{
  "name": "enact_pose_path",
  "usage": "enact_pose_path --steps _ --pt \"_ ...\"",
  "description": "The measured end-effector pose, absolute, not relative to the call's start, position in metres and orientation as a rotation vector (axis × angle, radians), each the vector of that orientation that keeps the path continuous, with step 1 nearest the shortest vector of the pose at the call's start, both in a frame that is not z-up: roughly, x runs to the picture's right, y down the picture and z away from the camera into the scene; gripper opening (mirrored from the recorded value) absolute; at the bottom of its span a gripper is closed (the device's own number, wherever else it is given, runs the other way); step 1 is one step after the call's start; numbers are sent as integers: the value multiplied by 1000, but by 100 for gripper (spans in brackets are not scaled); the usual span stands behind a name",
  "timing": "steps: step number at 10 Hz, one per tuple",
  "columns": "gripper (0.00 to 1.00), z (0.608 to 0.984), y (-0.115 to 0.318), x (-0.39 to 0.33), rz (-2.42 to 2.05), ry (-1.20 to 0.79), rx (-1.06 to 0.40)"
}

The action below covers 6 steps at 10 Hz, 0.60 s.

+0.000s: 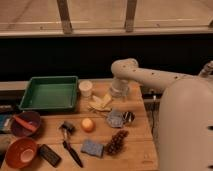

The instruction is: Place towel in metal cup

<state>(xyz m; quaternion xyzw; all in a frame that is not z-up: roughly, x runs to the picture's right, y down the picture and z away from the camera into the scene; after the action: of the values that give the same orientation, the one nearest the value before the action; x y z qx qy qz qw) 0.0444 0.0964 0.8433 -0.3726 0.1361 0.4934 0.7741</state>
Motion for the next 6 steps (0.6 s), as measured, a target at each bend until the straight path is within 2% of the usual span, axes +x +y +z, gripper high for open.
enact_pose_path --steps 6 --pt "80 864 126 70 1078 413 -779"
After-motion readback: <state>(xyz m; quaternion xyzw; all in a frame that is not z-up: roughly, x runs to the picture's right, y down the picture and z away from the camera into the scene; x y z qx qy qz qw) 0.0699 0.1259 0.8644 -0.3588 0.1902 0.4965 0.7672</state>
